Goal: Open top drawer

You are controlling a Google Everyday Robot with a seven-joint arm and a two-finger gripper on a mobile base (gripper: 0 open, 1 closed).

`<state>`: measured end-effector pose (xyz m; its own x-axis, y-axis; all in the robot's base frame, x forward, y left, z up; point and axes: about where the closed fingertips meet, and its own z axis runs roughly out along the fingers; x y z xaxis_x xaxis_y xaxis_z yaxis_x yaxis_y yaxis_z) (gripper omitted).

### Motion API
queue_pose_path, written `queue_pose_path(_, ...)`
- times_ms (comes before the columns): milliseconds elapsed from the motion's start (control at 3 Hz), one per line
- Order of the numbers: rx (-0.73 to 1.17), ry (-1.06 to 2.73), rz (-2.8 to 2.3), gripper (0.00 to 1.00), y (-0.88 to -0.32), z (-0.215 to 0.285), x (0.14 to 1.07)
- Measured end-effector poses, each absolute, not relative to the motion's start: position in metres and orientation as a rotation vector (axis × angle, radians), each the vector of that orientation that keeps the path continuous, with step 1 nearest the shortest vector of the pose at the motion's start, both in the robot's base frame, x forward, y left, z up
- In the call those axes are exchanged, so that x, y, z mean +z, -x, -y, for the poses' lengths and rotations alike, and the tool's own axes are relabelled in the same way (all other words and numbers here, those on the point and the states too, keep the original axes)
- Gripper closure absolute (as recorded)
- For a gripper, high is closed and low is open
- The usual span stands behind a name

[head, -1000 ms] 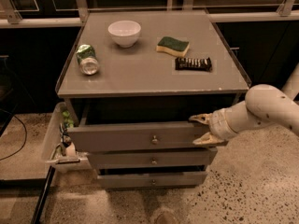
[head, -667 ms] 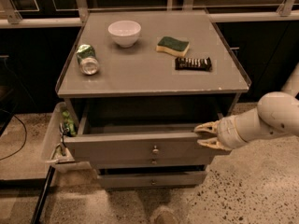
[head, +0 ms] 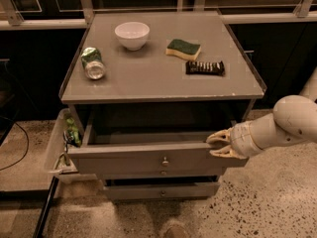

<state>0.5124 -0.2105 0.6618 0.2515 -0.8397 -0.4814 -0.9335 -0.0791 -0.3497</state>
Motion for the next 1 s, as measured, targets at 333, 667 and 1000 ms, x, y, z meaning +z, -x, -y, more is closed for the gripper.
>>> queue_pose_path(333, 0.205, 1.936, -1.608, 0.61, -0.5124, 0.2104, 0.6618)
queue_pose_path(667, 0.216, 1.941, -1.611, 0.38, -0.5141, 0.2082, 0.6604)
queue_pose_path(1000, 0.221, 1.943, -1.612, 0.06, -0.5140, 0.2074, 0.6619)
